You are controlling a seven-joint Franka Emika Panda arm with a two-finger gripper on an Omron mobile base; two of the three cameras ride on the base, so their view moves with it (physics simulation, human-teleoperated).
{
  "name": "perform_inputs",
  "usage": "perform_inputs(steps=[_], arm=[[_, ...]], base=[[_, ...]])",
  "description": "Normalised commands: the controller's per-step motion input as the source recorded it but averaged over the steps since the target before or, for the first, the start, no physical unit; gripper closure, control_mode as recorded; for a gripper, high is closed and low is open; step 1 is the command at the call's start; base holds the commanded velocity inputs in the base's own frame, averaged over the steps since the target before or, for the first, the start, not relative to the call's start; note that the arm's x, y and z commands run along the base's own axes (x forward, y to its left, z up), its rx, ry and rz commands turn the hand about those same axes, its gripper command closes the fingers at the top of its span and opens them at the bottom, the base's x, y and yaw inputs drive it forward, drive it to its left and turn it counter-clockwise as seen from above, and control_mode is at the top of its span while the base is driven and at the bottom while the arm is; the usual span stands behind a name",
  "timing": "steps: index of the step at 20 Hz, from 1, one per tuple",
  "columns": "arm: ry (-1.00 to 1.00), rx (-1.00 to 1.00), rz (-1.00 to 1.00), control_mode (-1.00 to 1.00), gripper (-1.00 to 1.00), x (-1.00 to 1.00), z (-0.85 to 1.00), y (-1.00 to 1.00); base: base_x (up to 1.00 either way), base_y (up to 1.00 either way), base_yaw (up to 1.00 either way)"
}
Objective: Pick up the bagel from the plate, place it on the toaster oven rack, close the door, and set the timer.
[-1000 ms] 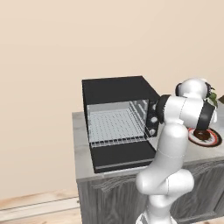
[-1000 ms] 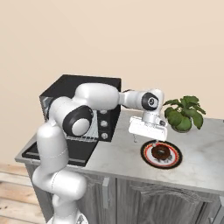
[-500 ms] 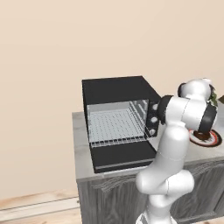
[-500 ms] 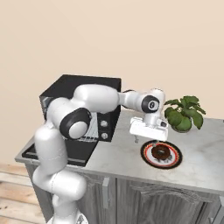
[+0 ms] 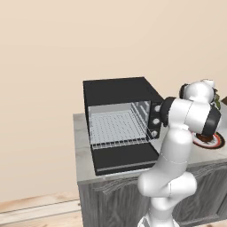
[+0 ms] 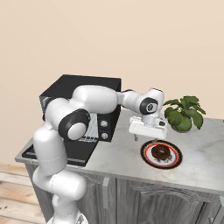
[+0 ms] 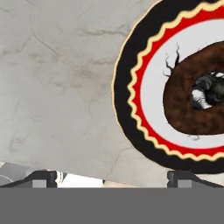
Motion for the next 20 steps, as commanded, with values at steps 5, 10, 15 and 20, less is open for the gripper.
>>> perform_inputs(steps=[5,10,15,20], arm=[[0.04,0.0,-0.09,-1.0,-1.0,0.52,-0.13,-0.14],[0.01,0.0,-0.1,-1.0,-1.0,0.26,-0.22,-0.28],[0.0,0.0,-0.12,-1.0,-1.0,0.1,-0.31,-0.27],[0.0,0.0,-0.09,-1.0,-1.0,0.01,-0.26,-0.07]], base=[[0.0,0.0,0.0],[0.0,0.0,0.0],[0.0,0.0,0.0],[0.0,0.0,0.0]])
